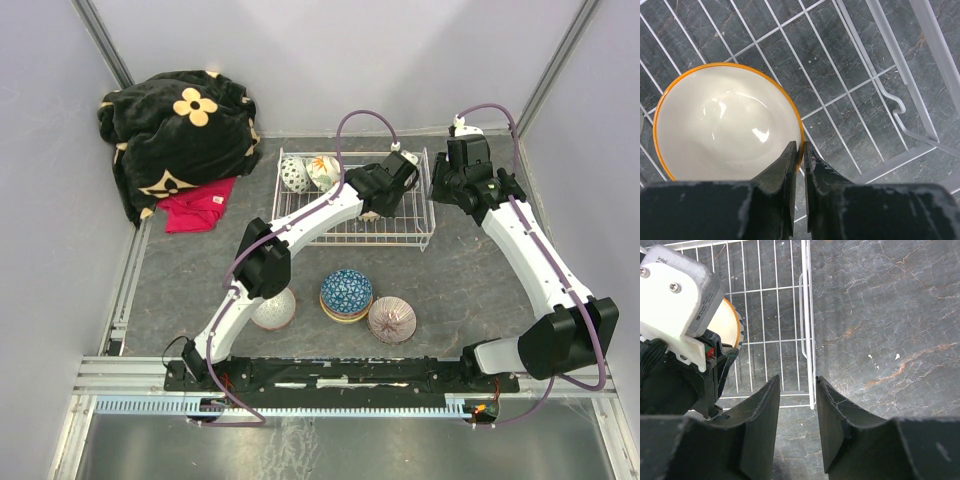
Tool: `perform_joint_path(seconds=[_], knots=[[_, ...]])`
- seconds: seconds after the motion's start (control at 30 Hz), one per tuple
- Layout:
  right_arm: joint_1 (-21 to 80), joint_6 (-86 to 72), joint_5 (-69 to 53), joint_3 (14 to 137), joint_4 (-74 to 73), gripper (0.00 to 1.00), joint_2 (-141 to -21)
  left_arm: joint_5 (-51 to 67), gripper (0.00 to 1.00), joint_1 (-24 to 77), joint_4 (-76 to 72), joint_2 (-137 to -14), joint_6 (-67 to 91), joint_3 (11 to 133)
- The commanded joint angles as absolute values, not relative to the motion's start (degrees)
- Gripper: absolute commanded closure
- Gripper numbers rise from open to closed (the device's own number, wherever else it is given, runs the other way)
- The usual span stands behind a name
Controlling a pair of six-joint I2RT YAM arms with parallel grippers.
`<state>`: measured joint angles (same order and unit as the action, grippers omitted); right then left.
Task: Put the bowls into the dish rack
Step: Adjust the bowl in the dish rack.
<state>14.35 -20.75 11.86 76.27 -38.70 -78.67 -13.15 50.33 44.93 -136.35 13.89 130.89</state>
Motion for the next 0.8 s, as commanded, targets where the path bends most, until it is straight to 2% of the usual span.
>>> perform_joint_path(seconds=[0.0, 0.13, 0.23, 0.27, 0.43, 0.77], knots=[[14.09, -20.60, 11.78, 76.77, -38.11, 0.57, -76.55, -13.14, 0.82, 50.43, 44.77, -135.56, 11.58, 133.59], [14.10, -20.65, 11.73, 76.88, -38.08, 0.57, -76.72, -13.40, 0.85, 50.39, 44.86, -136.03, 11.58, 133.74], [14.07, -20.56, 11.82, 76.89, -38.11, 0.57, -76.65, -13.52, 0.96, 50.36, 44.74, -136.33, 11.85, 134.65], [14.06, -20.58, 11.89, 77.01, -38.21, 0.57, -76.61, -13.59, 0.97, 50.35, 44.63, -136.32, 11.97, 135.19], [13.97, -20.73, 11.80, 78.10, -38.46, 0.57, -76.86, -10.89, 0.97, 48.81, 41.43, -134.59, 13.56, 136.00], [13.97, -21.25, 11.30, 81.09, -39.00, 0.57, -78.89, 3.59, 0.97, 42.82, 33.66, -131.83, 20.32, 135.00]])
